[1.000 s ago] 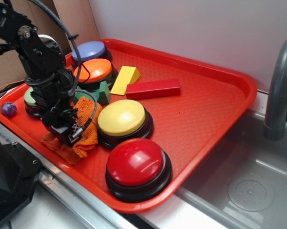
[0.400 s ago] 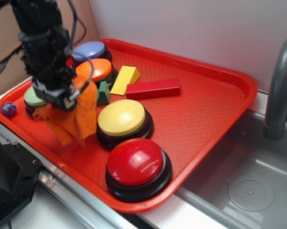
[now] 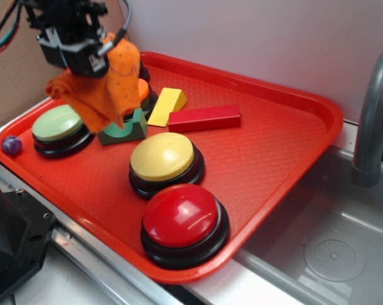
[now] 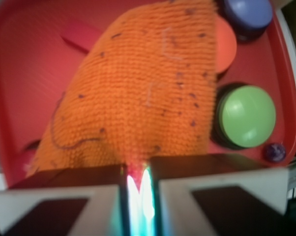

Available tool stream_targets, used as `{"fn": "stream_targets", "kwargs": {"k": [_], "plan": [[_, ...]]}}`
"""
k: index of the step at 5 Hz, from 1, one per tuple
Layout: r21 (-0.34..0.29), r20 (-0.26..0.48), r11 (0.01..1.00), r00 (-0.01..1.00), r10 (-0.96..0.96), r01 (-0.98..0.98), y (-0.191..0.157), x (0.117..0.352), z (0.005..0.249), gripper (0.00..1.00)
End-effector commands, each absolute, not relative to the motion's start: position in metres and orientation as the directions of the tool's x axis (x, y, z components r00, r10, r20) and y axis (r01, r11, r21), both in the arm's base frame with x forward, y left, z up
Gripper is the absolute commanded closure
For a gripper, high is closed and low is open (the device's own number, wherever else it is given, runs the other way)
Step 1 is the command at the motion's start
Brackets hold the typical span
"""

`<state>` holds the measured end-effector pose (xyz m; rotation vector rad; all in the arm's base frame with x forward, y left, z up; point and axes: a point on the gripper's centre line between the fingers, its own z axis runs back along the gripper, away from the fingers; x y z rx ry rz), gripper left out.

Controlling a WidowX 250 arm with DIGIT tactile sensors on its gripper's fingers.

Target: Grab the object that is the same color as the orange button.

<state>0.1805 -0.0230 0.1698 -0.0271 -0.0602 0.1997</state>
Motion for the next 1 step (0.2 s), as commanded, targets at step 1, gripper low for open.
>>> {"fn": "stream_targets", "kwargs": {"k": [1], "plan": [[-0.077,0.107,0.978,0.974,0.201,-0.194,-0.0301,0.2052,0.2029,1.0]]}}
